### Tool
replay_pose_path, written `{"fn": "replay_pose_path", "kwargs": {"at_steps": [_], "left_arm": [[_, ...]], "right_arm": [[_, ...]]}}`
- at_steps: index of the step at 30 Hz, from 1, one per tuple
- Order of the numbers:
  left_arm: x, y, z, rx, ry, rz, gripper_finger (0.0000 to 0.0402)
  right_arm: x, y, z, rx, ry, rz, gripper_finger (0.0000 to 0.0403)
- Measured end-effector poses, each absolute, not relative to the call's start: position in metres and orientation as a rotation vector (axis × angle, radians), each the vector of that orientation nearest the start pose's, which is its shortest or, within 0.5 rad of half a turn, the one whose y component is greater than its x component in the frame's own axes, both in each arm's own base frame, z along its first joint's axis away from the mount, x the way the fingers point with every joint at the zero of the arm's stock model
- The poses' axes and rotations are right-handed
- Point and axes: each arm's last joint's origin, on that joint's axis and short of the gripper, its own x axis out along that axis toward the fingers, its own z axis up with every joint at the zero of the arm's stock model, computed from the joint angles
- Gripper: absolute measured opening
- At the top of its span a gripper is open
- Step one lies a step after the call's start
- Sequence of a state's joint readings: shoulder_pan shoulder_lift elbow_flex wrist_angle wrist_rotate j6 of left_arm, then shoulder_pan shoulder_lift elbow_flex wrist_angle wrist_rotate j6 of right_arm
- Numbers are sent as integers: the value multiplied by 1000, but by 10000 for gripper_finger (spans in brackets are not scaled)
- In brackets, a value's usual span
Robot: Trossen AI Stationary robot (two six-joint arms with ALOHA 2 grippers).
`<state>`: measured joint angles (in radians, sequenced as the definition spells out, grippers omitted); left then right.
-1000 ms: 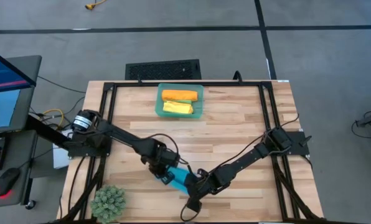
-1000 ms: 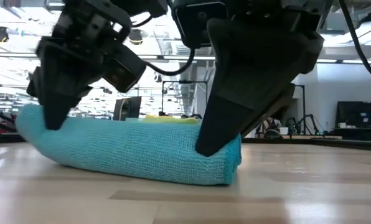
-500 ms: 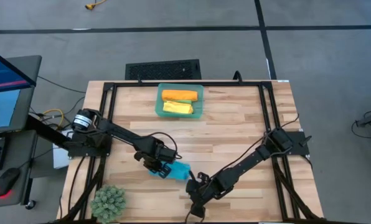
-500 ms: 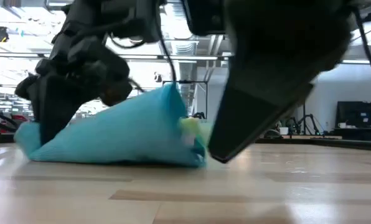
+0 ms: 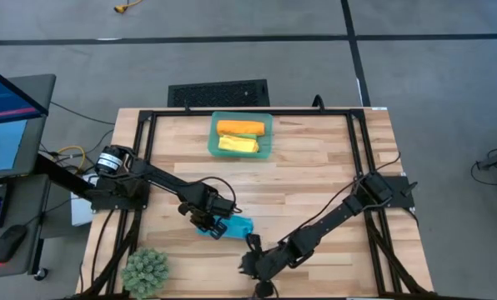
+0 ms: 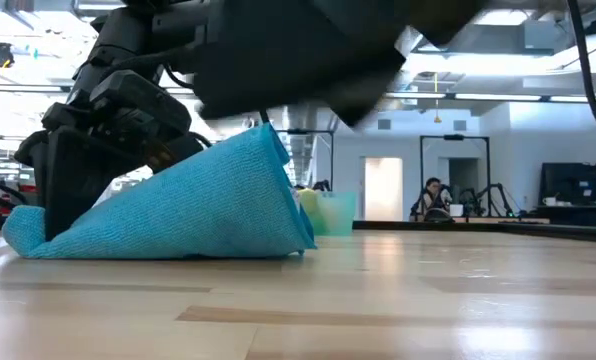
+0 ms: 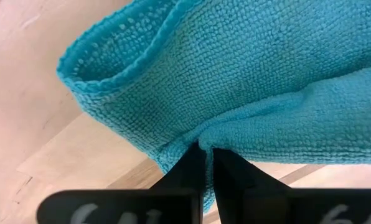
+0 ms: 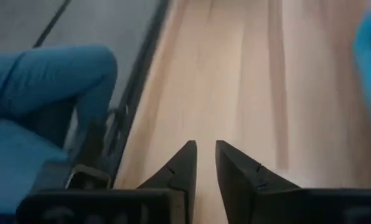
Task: Roll microfiber towels into tight, uniform cylinder then place into a basket
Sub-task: Fold the blue towel
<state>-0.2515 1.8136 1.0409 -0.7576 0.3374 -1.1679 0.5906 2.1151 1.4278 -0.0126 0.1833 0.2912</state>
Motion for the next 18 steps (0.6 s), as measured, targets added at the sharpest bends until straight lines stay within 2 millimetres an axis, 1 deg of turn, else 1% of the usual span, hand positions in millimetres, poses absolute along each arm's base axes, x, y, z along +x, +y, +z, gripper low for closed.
{"fn": "replay_pose_path", "kwargs": {"at_steps": [2,5,8,12,15,18], "left_arm": [[293,-85,137,-955,1633,487,7],[293,-85,136,-952,1632,483,7],[293,-85,136,-952,1632,482,7],[293,-85,136,-942,1634,470,7],[293,-85,136,-941,1634,469,7],[293,-85,136,-941,1634,469,7]], "right_arm": [[386,250,162,-117,632,278,72],[388,245,164,-336,584,206,68],[391,235,163,-453,591,114,67],[398,215,159,-444,642,16,66],[404,200,158,-365,669,-41,66],[407,189,154,-284,705,-80,66]]}}
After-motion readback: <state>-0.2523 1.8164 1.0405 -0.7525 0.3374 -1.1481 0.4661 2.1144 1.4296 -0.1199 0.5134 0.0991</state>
